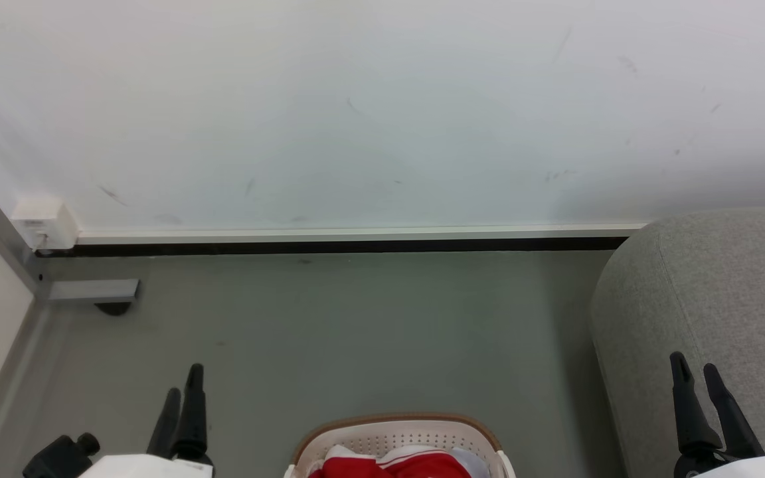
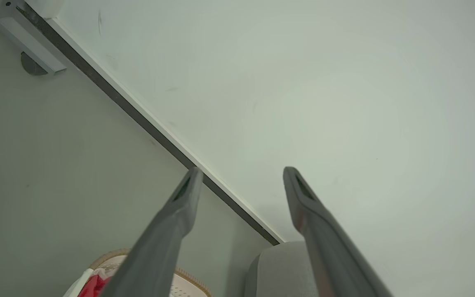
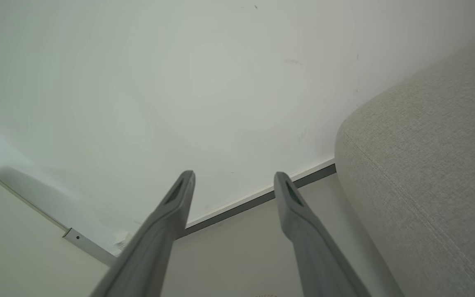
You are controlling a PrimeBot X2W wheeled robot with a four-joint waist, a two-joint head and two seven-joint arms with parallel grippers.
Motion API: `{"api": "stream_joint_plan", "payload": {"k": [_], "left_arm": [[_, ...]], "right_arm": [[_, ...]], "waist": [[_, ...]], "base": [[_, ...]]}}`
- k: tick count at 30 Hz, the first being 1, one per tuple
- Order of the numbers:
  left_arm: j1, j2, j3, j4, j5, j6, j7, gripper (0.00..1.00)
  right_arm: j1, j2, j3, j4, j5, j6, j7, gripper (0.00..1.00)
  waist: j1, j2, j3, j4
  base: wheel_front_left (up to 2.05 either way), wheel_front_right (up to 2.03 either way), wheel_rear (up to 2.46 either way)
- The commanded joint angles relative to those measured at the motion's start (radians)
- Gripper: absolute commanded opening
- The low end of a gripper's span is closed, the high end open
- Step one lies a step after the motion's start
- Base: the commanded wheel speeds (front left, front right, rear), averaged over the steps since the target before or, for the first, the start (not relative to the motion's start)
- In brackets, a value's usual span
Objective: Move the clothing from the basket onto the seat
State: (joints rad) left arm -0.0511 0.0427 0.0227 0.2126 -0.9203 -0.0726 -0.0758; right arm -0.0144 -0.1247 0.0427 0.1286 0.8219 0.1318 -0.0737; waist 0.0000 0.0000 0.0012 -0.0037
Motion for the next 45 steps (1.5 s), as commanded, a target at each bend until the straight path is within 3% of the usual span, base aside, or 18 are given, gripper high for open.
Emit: {"api": "stream_joint_plan", "payload": {"k": [1,22,45], "left_arm": [[0.0,0.007,0.001,-0.015,0.045,-0.001,-0.01,1.0],[0.032,0.009,-0.005,-0.024,0.397,-0.002,-0.071,1.0],[0.059,0.039,-0.014,-0.017,0.633,0.011,-0.124,1.0]], "right_arm": [[-0.001,-0.012,0.006,-0.015,-0.041,-0.001,-0.012,1.0],[0.025,-0.026,0.064,0.011,-0.325,-0.001,-0.074,1.0],[0.049,0.001,0.051,0.011,-0.505,-0.001,-0.126,1.0]], "waist": [[0.0,0.0,0.0,0.0],[0.0,0.0,-0.004,-0.002],[0.0,0.0,-0.003,-0.008]], "base": [[0.0,0.0,0.0],[0.0,0.0,0.0],[0.0,0.0,0.0]]}}
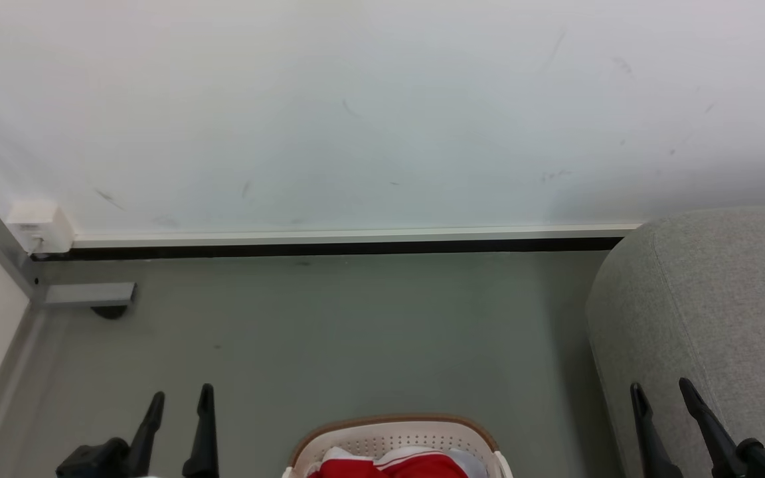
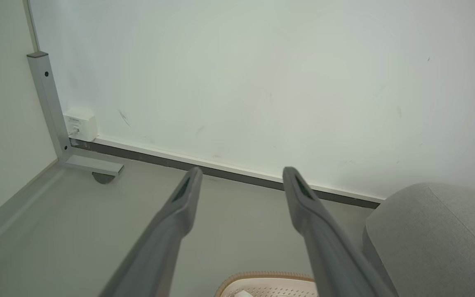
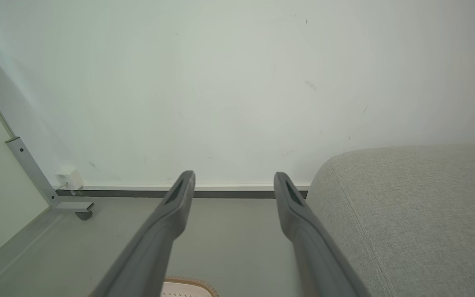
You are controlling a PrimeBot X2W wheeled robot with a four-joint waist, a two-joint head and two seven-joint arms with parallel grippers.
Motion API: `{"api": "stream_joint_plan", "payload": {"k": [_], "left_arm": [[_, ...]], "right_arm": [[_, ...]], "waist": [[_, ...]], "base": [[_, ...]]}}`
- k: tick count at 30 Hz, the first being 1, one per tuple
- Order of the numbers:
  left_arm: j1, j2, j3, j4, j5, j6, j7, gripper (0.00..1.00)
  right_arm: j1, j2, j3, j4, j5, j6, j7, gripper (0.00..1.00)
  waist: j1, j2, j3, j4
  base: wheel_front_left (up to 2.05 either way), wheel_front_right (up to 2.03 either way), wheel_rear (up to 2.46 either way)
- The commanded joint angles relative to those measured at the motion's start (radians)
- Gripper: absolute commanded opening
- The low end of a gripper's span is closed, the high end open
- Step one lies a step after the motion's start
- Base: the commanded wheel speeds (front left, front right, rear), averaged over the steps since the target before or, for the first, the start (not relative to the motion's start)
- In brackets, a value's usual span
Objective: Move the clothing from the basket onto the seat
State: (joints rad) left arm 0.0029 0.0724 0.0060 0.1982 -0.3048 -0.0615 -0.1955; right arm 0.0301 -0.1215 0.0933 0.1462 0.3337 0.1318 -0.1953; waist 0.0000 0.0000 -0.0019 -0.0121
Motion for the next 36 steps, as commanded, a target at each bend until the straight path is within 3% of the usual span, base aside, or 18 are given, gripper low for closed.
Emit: {"api": "stream_joint_plan", "payload": {"k": [1,13,36], "left_arm": [[0.007,0.009,0.003,-0.001,0.028,0.0,-0.007,1.0],[0.022,0.004,0.016,0.013,0.11,0.0,-0.033,1.0],[0.017,-0.018,0.048,0.045,0.185,-0.05,-0.07,1.0]], "right_arm": [[0.006,0.0,-0.003,-0.006,-0.021,-0.002,-0.008,1.0],[0.025,0.024,-0.042,0.007,-0.078,-0.002,-0.032,1.0],[0.028,0.035,-0.055,0.013,-0.163,-0.002,-0.069,1.0]], "waist": [[0.0,0.0,0.0,0.0],[0.0,0.0,-0.001,-0.005],[0.0,0.0,0.005,-0.018]], "base": [[0.0,0.0,0.0],[0.0,0.0,0.0],[0.0,0.0,0.0]]}}
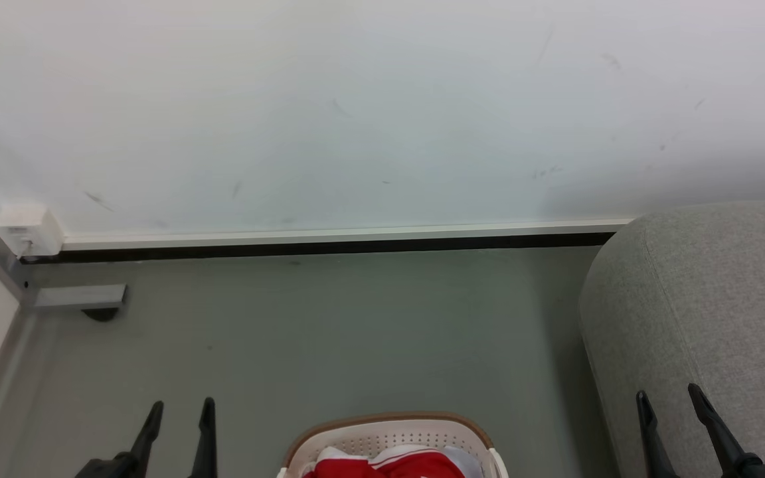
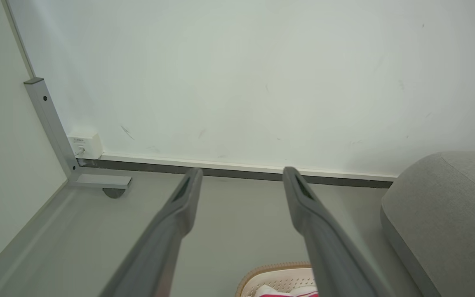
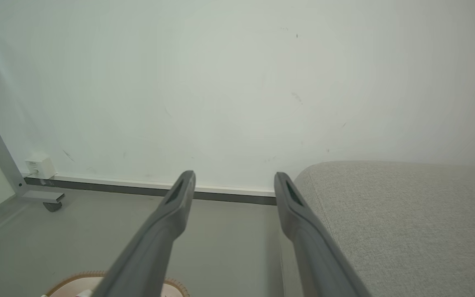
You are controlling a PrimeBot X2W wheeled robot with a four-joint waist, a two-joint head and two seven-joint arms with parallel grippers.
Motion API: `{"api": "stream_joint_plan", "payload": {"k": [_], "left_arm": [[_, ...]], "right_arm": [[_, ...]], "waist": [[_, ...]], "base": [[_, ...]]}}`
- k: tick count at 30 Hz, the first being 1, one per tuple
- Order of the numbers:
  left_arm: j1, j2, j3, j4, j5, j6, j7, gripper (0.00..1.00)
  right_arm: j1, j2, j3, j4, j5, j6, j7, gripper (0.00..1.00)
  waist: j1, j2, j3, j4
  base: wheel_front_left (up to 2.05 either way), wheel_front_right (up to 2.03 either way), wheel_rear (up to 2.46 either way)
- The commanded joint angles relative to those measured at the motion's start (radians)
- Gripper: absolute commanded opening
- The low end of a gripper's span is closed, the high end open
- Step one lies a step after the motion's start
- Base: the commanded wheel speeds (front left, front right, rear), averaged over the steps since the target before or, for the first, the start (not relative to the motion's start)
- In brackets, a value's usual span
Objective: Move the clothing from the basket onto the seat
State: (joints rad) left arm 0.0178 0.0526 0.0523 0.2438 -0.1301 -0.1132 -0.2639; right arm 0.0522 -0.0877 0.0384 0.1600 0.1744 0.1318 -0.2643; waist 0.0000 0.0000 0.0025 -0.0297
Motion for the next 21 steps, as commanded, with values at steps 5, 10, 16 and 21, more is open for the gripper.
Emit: {"api": "stream_joint_plan", "payload": {"k": [5,10,16,21], "left_arm": [[0.002,0.001,0.006,-0.005,0.006,-0.003,-0.001,1.0],[-0.023,0.0,-0.003,-0.012,0.003,-0.009,-0.001,1.0],[-0.131,0.019,-0.096,0.001,0.035,-0.016,-0.001,1.0],[-0.279,0.073,-0.251,0.056,0.057,-0.017,-0.001,1.0]], "right_arm": [[0.0,0.002,0.001,-0.003,0.001,-0.002,0.0,1.0],[-0.029,0.001,0.005,-0.017,0.003,-0.002,0.0,1.0],[-0.108,0.005,0.005,-0.058,0.003,-0.002,0.0,1.0],[-0.197,0.013,-0.004,-0.097,0.006,-0.002,0.0,1.0]], "waist": [[0.0,0.0,0.01,-0.006],[0.0,0.0,0.058,-0.028],[0.0,0.0,0.213,-0.061],[0.0,0.0,0.367,-0.098]], "base": [[0.0,0.0,0.0],[0.0,0.0,0.0],[0.0,0.0,0.0],[0.0,0.0,0.0]]}}
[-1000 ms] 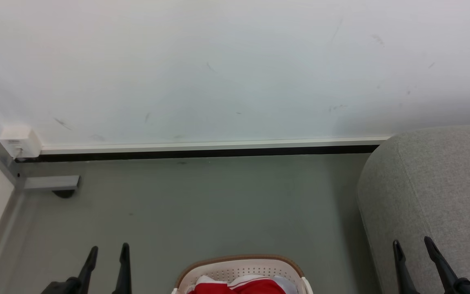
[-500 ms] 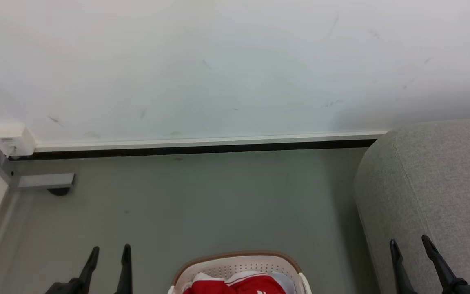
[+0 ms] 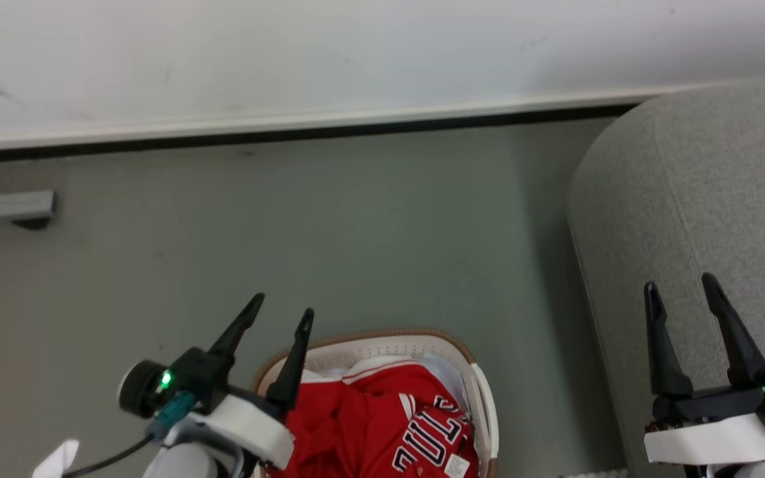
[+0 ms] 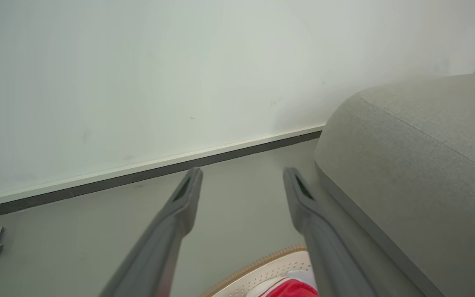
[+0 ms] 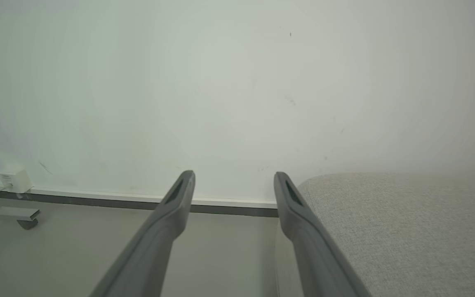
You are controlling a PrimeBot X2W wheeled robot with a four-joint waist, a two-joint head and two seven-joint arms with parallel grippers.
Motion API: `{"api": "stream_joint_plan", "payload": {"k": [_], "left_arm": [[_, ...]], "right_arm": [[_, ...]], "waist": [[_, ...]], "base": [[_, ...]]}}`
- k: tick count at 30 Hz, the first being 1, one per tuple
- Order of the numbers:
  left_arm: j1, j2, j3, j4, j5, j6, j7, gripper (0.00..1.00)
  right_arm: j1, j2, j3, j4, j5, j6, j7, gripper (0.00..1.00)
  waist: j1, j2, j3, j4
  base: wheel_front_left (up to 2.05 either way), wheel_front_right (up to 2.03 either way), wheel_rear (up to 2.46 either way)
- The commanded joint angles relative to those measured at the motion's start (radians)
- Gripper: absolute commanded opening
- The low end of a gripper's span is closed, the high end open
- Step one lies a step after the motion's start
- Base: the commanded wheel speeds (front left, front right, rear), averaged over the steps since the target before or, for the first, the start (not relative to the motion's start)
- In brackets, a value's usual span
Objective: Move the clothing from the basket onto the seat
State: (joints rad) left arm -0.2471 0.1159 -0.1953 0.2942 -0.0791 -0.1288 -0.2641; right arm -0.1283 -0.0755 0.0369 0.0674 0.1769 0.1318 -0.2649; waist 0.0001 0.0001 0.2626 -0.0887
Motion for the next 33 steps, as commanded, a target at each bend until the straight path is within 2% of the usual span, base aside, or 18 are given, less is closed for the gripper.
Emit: {"api": "stream_joint_plan", "payload": {"k": [1,5,11,22,28,33], "left_arm": [[-0.046,0.021,-0.033,0.022,0.009,-0.002,0.0,1.0],[-0.165,0.061,-0.139,0.102,0.045,-0.002,0.061,1.0],[-0.289,0.087,-0.237,0.227,0.135,0.0,0.254,1.0],[-0.423,0.131,-0.439,0.367,0.224,-0.001,0.526,1.0],[-0.48,0.154,-0.469,0.404,0.248,0.005,0.592,1.0],[-0.526,0.167,-0.484,0.43,0.246,0.002,0.635,1.0]], "right_arm": [[-0.031,0.002,-0.004,-0.012,0.004,-0.002,0.001,1.0],[-0.083,0.013,-0.008,-0.045,0.009,-0.002,0.001,1.0],[-0.139,0.024,0.007,-0.081,0.021,-0.002,0.001,1.0],[-0.205,0.025,0.037,-0.09,0.082,-0.002,0.001,1.0],[-0.226,0.026,0.041,-0.104,0.097,-0.002,0.001,1.0],[-0.251,0.026,0.052,-0.134,0.117,-0.002,0.001,1.0]], "waist": [[-0.0001,-0.0001,0.134,-0.046],[-0.0001,-0.0001,0.234,-0.073],[-0.0001,-0.0001,0.344,-0.106],[-0.0001,-0.0001,0.417,-0.122],[-0.0001,-0.0001,0.447,-0.127],[-0.0001,-0.0001,0.513,-0.14]], "base": [[0.0,0.0,0.0],[0.0,0.0,0.0],[0.0,0.0,0.0],[0.0,0.0,0.0],[0.0,0.0,0.0],[0.0,0.0,0.0]]}}
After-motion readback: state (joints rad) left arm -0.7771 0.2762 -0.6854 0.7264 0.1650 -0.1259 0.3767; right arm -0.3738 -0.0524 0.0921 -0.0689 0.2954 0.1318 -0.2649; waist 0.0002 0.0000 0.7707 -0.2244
